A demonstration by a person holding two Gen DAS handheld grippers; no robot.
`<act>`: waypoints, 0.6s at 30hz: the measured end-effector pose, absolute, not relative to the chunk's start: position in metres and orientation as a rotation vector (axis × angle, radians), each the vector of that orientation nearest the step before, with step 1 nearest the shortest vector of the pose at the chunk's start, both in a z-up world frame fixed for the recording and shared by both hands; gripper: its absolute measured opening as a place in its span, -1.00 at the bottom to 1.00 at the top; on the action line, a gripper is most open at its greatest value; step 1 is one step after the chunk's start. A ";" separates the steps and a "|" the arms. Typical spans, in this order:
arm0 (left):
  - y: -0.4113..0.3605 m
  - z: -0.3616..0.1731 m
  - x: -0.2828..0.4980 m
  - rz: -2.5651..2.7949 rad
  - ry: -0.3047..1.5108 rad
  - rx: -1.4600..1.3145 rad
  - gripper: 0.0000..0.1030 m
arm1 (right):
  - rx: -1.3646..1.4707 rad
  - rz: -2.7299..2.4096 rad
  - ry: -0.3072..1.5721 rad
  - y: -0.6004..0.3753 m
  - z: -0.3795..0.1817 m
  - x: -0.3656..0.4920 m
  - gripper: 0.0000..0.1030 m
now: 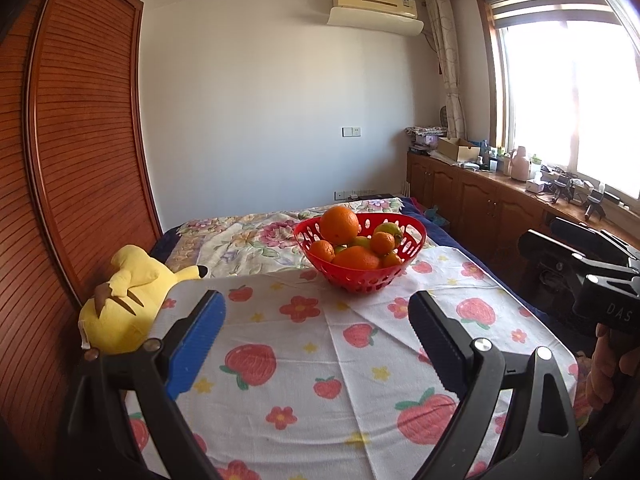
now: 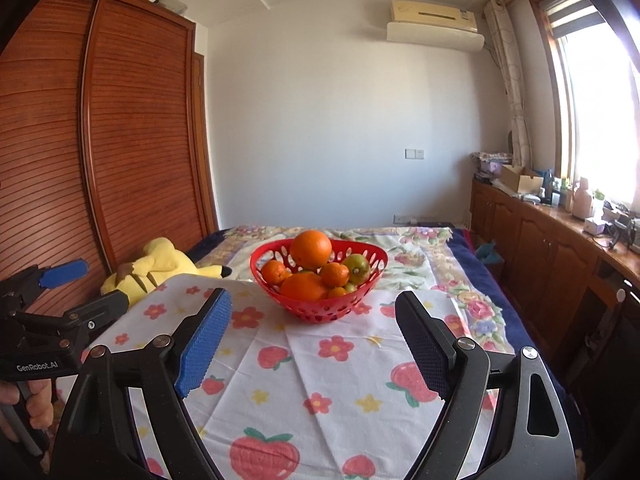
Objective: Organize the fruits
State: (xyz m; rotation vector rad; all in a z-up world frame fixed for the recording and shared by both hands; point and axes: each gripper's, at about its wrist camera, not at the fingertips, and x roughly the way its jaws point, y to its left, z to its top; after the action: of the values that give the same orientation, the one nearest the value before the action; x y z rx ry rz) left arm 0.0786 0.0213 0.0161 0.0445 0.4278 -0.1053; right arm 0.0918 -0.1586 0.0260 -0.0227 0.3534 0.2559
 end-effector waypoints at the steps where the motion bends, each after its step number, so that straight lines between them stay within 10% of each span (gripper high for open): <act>1: 0.022 0.015 0.075 -0.107 0.430 0.039 0.82 | -0.017 0.255 0.352 -0.160 0.027 0.089 0.66; 18: 0.020 0.013 0.053 -0.103 0.430 0.034 0.82 | -0.010 0.235 0.366 -0.168 0.022 0.070 0.64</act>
State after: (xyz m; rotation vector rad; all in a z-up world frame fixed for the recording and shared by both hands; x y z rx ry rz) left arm 0.0528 0.0205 0.0127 0.0339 0.4302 -0.1027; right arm 0.0705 -0.1678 0.0220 -0.0098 0.3656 0.2353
